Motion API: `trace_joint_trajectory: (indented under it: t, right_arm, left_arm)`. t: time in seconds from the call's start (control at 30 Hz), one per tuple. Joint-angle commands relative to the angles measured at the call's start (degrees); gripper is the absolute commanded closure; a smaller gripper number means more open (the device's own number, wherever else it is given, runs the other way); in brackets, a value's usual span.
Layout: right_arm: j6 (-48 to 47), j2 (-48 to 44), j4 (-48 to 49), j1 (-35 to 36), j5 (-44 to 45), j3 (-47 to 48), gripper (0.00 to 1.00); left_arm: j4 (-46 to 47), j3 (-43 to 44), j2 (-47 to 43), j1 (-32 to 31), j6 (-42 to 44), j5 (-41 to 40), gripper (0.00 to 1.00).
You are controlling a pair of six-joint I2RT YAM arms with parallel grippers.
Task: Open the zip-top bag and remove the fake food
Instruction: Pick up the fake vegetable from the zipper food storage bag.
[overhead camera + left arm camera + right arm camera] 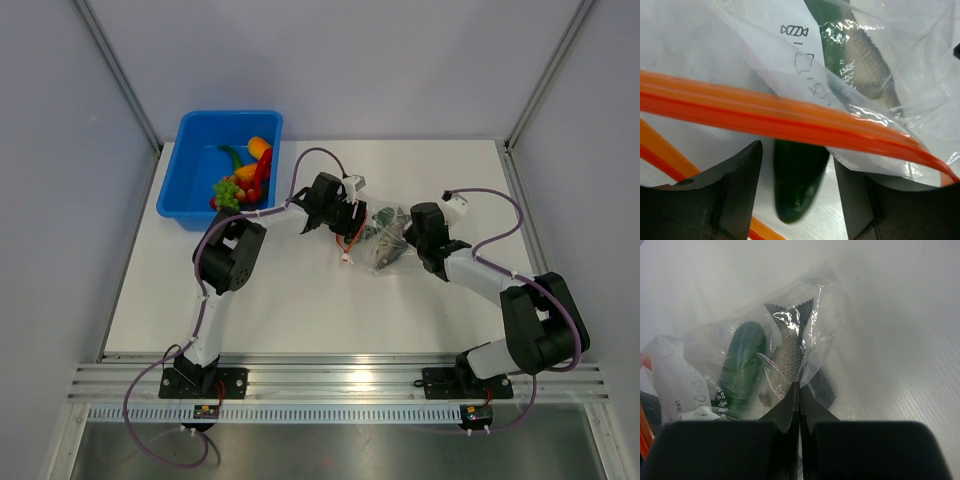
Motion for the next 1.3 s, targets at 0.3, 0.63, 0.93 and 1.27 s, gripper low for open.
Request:
trace_joint_trajectory:
  t: [0.3, 0.63, 0.93, 1.27]
  right_arm:
    - [-0.1, 1.3, -1.1, 0.7, -0.6, 4.4, 1.00]
    - [0.6, 1.8, -2.7, 0.6, 1.4, 5.3, 1.00]
    - [-0.4, 5.4, -9.0, 0.1, 5.8, 11.7, 1.00]
    - [-2.8, 7.3, -10.5, -1.4, 7.5, 14.6, 1.00]
  left_arm:
    - [-9.5, 2.4, 2.4, -2.3, 7.0, -9.3, 0.63]
    - [-10.5, 2.3, 0.0, -2.3, 11.3, -12.2, 0.78]
    - [-23.5, 8.2, -4.3, -2.3, 17.8, -16.2, 0.82]
    - [-40.7, 14.1, -7.0, -2.2, 26.0, -18.0, 0.83]
